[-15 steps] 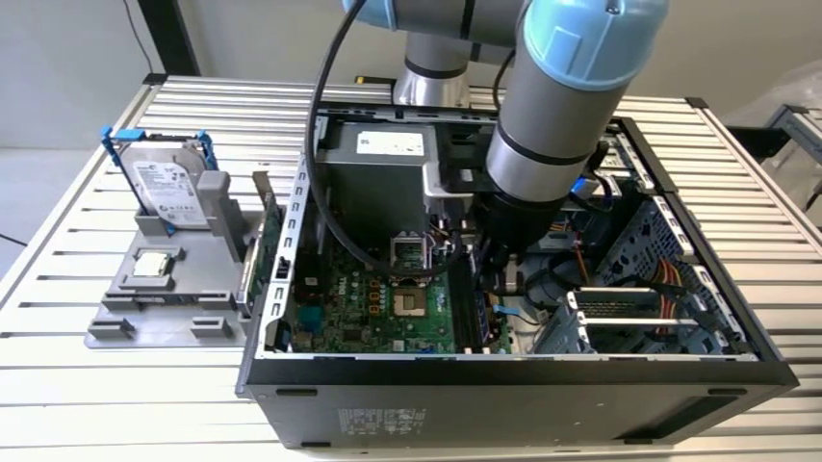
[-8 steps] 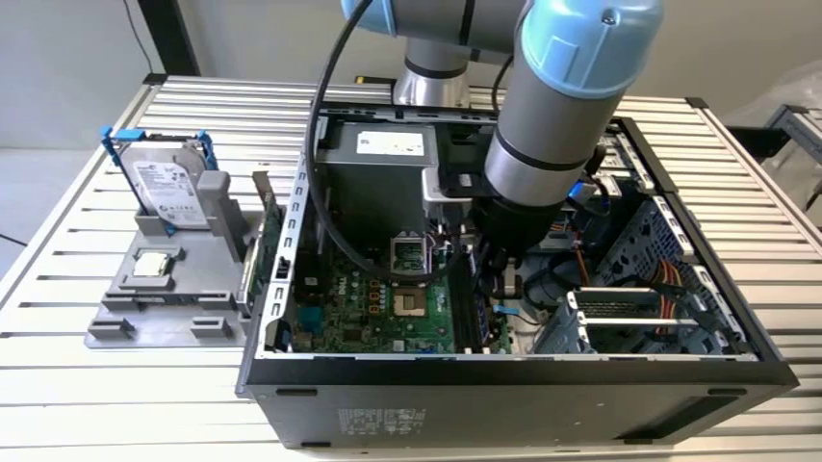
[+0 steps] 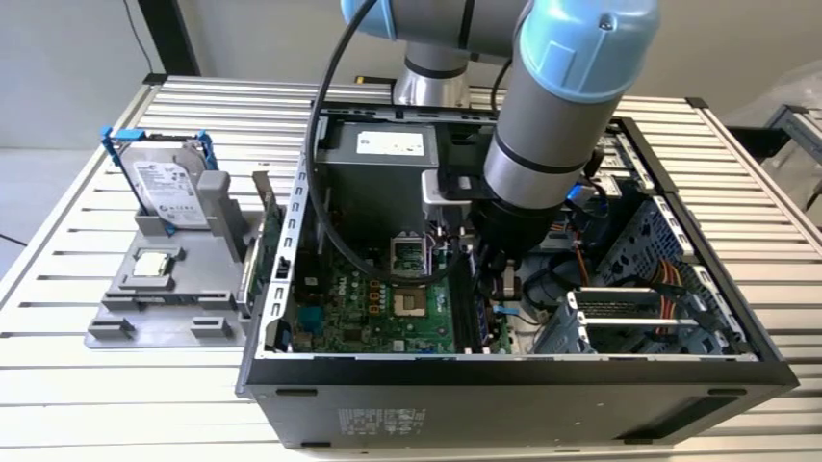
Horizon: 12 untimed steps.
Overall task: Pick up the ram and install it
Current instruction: 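Press down the ram until it locks into place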
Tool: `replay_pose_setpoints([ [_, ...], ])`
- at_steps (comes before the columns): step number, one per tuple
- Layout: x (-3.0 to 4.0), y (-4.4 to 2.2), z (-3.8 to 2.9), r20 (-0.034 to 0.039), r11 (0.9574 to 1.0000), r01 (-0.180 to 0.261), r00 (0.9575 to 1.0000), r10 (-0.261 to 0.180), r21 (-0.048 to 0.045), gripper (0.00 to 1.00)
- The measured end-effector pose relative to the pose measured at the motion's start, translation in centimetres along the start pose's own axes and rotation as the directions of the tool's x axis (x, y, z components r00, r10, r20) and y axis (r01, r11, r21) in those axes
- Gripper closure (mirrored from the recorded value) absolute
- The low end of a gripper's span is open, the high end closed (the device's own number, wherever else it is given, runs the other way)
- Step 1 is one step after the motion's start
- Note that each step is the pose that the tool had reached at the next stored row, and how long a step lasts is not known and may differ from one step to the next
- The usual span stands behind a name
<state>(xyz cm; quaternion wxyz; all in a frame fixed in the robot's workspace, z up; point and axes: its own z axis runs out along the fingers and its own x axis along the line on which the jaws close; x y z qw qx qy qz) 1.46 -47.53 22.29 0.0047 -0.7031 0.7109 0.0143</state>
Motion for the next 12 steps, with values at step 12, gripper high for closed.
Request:
replay_pose_setpoints([
  [12,0.0,-0.01,0.41,0.0011,1.0,0.0,1.0,0.0,0.0003,1.0],
])
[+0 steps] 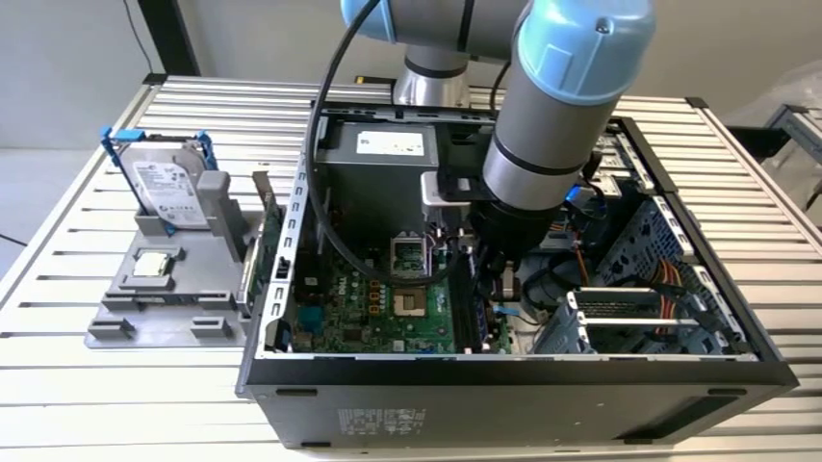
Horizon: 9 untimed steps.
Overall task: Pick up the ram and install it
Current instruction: 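Press down the ram until it locks into place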
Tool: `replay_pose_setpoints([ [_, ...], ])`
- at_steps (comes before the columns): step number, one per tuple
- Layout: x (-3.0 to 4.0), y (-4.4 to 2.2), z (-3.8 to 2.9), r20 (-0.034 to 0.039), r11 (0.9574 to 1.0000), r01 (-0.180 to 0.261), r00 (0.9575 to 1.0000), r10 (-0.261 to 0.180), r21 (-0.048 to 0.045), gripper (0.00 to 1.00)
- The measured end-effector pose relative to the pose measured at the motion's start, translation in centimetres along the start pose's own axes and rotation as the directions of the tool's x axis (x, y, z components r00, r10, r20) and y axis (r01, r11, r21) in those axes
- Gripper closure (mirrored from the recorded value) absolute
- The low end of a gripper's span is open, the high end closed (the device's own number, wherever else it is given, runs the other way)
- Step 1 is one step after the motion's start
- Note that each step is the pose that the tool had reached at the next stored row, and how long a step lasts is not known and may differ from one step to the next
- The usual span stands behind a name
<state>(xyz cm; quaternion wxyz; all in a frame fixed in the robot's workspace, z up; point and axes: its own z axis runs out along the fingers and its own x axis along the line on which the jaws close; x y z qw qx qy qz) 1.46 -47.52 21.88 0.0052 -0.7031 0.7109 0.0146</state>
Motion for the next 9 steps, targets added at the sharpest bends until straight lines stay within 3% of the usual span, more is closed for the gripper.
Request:
replay_pose_setpoints([
  [3,-0.05,0.0,-0.38,0.0034,1.0,0.0,1.0,0.0,0.0007,1.0],
  [5,-0.02,0.01,-0.85,-0.0001,1.0,0.0,1.0,0.0,0.0,1.0],
  [9,-0.04,0.02,-1.37,0.0001,1.0,0.0,1.0,0.0,0.0,1.0],
])
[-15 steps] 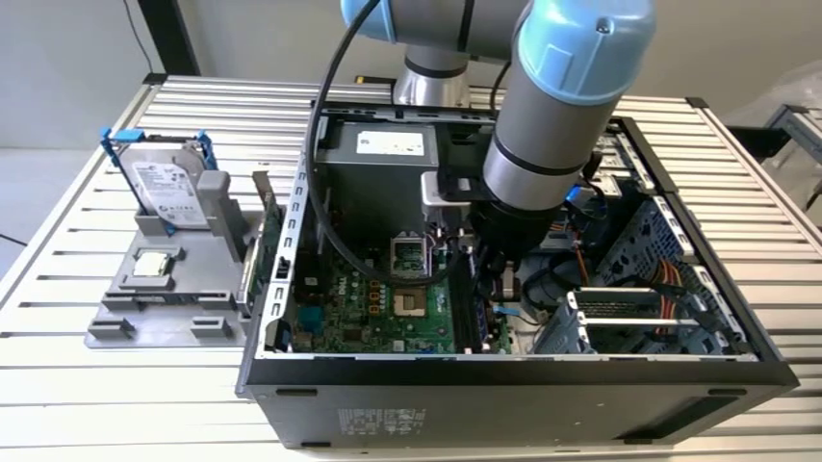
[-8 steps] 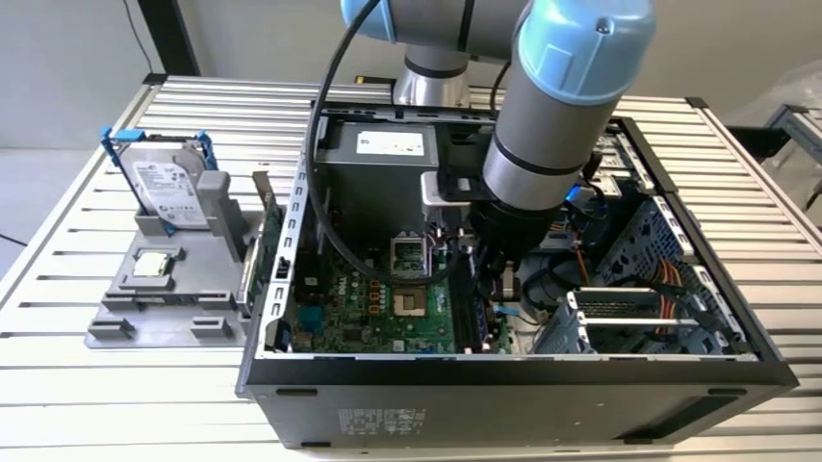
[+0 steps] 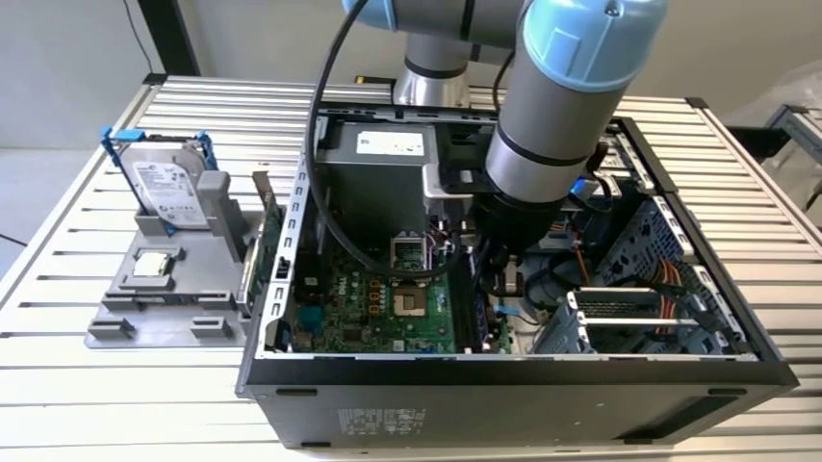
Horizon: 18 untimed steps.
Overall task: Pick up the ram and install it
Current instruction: 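Press down the ram until it locks into place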
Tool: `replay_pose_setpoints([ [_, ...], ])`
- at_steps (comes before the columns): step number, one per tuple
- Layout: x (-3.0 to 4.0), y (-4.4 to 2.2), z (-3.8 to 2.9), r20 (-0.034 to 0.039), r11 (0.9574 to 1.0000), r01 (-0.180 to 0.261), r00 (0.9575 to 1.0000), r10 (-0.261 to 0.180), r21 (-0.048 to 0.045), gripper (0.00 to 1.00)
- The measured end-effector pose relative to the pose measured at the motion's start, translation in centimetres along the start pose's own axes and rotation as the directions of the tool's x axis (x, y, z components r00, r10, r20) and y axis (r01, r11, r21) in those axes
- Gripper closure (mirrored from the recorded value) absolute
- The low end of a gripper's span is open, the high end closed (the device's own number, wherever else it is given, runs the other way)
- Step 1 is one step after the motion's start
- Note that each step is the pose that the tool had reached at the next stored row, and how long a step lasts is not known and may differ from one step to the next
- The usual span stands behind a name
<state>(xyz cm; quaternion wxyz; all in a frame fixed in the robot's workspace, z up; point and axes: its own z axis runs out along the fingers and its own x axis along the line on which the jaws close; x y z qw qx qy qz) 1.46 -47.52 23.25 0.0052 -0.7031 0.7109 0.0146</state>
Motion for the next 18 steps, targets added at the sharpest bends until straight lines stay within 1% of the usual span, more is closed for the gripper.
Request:
replay_pose_setpoints([
  [4,-0.01,0.01,-0.51,-0.0002,1.0,0.0,1.0,0.0,-0.0001,1.0],
  [15,-0.06,0.03,-2.25,-0.0002,1.0,0.0,1.0,0.0,-0.0001,1.0],
  [18,-0.07,0.04,-2.59,-0.0001,1.0,0.0,1.0,0.0,-0.0001,1.0],
])
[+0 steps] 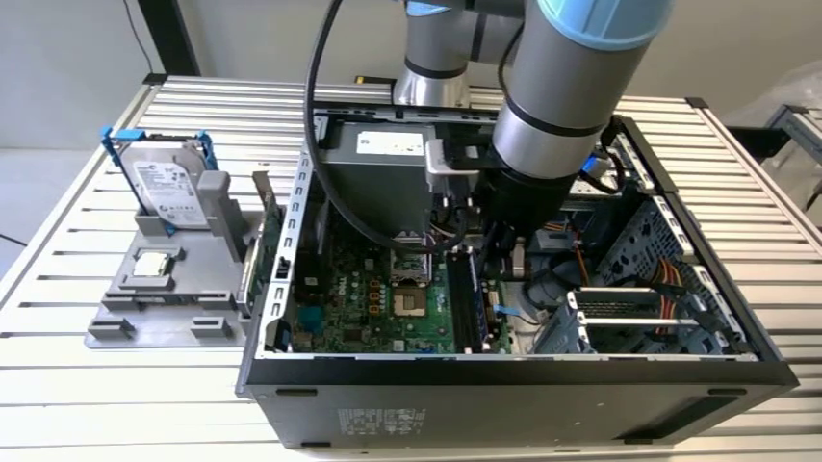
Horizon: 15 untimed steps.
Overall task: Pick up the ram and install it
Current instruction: 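Press down the ram until it locks into place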
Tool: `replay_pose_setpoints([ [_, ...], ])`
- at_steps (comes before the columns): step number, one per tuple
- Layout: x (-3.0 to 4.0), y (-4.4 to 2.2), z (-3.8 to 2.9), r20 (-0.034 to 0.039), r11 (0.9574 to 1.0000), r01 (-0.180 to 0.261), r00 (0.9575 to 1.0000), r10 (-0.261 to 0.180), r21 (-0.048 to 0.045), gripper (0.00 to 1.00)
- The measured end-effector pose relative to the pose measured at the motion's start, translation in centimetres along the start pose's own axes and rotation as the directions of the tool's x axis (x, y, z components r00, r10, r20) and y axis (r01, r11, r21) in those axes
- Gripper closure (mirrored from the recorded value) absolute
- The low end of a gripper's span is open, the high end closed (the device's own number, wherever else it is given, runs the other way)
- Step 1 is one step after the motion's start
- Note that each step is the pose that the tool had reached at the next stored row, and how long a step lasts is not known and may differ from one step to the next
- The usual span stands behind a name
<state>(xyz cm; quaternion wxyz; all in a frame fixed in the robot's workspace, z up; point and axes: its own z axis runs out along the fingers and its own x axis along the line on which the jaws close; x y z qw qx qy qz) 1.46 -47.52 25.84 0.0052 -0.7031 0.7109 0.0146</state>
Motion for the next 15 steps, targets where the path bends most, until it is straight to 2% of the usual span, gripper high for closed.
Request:
replay_pose_setpoints([
  [8,-0.02,0.01,-0.67,0.0,1.0,0.0,1.0,0.0,0.0,1.0],
  [15,-0.02,0.01,-0.84,0.0,1.0,0.0,1.0,0.0,0.0,1.0],
])
